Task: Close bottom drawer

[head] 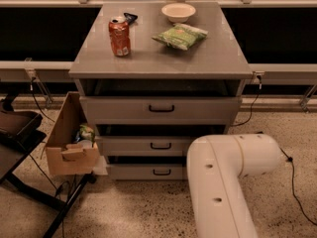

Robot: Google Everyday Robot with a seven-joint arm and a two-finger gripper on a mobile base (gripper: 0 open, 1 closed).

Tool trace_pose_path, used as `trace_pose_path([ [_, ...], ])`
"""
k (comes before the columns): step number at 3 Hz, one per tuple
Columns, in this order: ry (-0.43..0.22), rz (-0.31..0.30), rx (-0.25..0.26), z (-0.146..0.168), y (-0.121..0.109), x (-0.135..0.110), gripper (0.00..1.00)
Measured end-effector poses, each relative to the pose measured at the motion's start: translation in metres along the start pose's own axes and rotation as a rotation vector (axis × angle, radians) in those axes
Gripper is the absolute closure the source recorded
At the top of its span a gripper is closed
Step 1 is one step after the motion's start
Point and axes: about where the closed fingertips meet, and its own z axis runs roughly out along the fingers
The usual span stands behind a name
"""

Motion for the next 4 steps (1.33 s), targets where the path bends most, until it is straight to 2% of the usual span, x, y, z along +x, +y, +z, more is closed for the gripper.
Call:
trace_pose_path([
  [1, 0.020, 0.123, 0.016, -0.072, 0.004, 0.051, 1.00],
  [2, 0.097, 0.326, -0.107, -0.117, 0.075, 0.161, 1.00],
  [3, 0.206, 0.414, -0.250, -0.153, 0.166, 0.256, 1.00],
  [4, 0.274, 0.450, -0.248, -0.209, 0.208, 0.300, 1.00],
])
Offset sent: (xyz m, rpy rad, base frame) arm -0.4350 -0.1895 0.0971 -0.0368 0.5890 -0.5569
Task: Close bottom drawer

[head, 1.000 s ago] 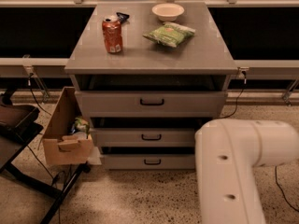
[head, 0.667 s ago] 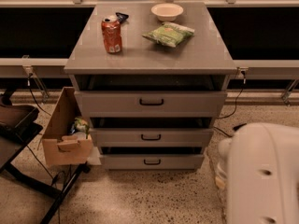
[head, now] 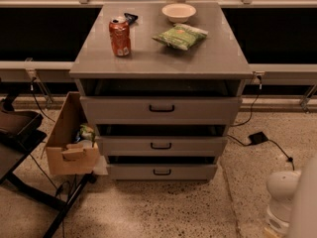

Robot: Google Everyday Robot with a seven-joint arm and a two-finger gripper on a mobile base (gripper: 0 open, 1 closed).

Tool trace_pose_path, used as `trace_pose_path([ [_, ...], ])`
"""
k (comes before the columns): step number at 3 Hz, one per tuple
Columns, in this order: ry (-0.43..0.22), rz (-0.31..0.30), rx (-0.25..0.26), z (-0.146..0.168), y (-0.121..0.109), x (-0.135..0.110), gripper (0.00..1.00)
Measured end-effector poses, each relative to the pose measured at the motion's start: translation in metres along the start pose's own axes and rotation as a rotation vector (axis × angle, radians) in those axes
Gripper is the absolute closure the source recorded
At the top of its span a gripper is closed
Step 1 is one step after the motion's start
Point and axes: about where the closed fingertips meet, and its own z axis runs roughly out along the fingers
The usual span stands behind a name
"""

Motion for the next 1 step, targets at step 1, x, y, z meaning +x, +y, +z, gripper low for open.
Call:
trace_pose_path([
  [1, -0.002, -0.021, 0.112, -0.0406, 0.0153, 0.0094, 1.00],
])
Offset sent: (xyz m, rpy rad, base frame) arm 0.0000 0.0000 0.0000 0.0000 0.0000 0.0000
